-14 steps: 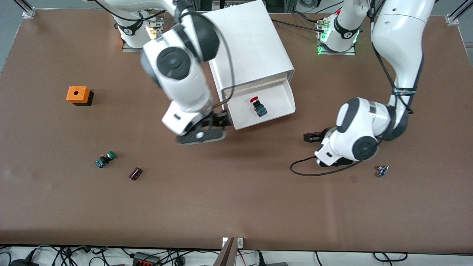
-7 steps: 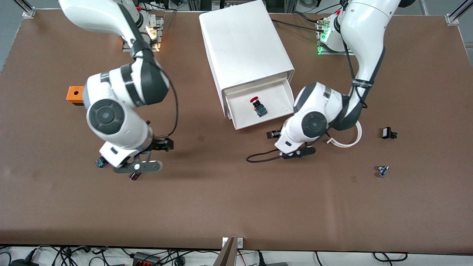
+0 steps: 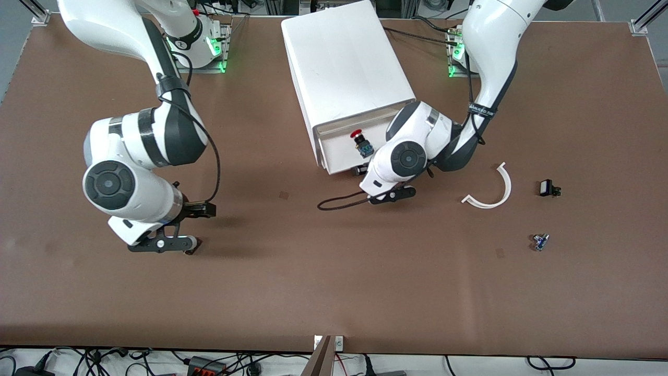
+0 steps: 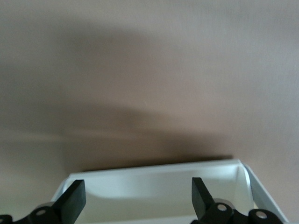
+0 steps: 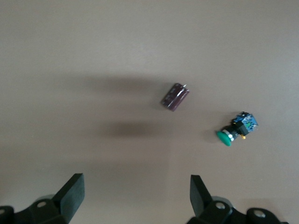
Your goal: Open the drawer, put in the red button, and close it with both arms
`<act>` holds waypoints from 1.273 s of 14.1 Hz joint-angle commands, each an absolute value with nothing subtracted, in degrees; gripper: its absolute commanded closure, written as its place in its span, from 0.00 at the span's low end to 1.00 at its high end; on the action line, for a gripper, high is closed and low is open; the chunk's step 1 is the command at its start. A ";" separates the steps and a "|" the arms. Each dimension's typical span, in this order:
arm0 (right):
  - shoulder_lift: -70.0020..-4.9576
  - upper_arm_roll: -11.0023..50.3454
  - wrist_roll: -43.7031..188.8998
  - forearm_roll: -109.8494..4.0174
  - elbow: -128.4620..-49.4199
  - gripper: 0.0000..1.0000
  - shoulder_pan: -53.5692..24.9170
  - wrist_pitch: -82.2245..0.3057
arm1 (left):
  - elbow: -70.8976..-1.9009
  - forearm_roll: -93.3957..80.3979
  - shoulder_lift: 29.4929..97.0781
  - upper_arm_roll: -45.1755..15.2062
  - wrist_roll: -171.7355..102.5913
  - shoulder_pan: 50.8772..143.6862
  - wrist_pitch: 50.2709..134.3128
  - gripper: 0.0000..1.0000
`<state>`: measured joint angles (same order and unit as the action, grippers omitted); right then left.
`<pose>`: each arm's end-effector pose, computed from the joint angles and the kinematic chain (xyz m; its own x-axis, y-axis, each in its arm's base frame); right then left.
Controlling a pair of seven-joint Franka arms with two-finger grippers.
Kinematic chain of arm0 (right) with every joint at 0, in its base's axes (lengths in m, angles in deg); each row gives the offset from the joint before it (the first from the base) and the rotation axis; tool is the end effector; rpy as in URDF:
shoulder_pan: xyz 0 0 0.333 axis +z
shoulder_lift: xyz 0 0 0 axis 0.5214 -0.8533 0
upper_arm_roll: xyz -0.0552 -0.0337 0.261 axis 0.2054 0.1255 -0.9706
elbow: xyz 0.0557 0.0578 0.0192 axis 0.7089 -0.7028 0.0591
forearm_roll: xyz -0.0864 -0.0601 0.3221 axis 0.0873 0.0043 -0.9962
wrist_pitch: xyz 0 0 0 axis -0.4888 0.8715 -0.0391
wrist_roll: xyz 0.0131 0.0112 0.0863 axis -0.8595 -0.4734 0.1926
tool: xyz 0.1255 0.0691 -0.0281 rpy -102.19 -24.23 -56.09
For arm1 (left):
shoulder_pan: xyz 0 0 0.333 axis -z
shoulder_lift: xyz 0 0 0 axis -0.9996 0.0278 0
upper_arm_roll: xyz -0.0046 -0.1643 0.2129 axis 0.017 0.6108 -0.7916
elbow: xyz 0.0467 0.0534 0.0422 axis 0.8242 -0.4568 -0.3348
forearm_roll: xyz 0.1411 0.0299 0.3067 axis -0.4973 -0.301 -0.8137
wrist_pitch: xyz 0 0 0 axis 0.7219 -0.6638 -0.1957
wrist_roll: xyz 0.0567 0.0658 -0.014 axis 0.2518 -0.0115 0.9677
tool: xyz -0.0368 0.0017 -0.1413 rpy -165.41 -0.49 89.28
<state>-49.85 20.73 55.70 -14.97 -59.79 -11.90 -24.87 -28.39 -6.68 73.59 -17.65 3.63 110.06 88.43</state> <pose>0.6158 0.1546 0.3412 0.9956 0.0372 -0.0865 0.0462 -0.9936 0.1034 0.4660 -0.3592 0.2197 0.9052 0.2143 -0.3671 0.2407 -0.9702 0.0272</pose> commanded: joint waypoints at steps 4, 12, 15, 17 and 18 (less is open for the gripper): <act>-37.94 20.11 56.67 -14.31 -79.20 0.00 -15.94 -36.34 | -30.99 -5.82 71.15 -13.80 4.86 109.33 82.19 0.00; -27.30 15.63 63.07 -14.84 -79.39 0.00 -31.32 -30.82 | -30.65 -5.82 71.06 -12.13 5.56 109.59 80.25 0.00; -26.32 15.89 68.70 -15.19 -75.46 0.00 -33.44 -25.91 | -30.21 -5.82 70.80 -12.13 5.56 109.41 80.07 0.00; -26.32 16.07 68.97 -15.19 -72.46 0.00 -33.71 -22.12 | -29.07 -6.52 69.93 -12.65 5.39 108.63 79.20 0.00; -26.32 16.07 68.97 -15.19 -71.58 0.00 -33.80 -21.06 | -27.93 -6.79 69.75 -12.83 5.12 107.49 78.76 0.00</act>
<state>-26.22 17.36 68.07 -14.98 -74.35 -32.80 -24.28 -28.91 -6.67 72.16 -12.62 5.08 109.47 80.86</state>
